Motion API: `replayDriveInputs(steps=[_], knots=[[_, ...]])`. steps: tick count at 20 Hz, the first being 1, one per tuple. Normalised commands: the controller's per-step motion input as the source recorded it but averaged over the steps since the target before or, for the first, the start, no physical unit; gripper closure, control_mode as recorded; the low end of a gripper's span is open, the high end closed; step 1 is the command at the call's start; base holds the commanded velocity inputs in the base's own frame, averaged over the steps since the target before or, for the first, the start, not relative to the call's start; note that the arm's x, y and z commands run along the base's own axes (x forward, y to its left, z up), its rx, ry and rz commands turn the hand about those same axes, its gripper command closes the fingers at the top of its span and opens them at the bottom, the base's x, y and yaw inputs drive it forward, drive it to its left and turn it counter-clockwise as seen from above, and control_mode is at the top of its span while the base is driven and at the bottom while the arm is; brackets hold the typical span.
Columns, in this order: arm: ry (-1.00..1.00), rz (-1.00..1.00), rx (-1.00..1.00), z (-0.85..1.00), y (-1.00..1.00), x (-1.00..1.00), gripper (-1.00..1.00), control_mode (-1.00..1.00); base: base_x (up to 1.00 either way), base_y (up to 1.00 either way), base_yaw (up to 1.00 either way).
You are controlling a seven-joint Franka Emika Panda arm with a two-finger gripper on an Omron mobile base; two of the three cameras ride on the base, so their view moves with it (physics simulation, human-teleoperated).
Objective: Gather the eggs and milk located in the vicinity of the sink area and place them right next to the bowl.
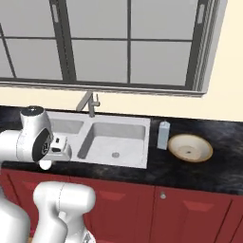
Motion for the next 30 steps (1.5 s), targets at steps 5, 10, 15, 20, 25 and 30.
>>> replayDriveInputs(steps=[5, 10, 15, 20, 25, 30], knots=[[0.0, 0.0, 0.0, 0.0, 0.0, 0.0, 1.0, 1.0, 0.0, -1.0, -0.1], [0.0, 0.0, 0.0, 0.0, 0.0, 0.0, 1.0, 1.0, 0.0, -1.0, 0.0], [0.0, 0.0, 0.0, 0.0, 0.0, 0.0, 1.0, 1.0, 0.43, -0.78, -0.03], [0.0, 0.0, 0.0, 0.0, 0.0, 0.0, 1.0, 1.0, 0.96, -0.07, -0.14], [0.0, 0.0, 0.0, 0.0, 0.0, 0.0, 1.0, 1.0, 0.06, 0.0, -0.01], [0.0, 0.0, 0.0, 0.0, 0.0, 0.0, 1.0, 1.0, 0.0, 0.0, 0.0]])
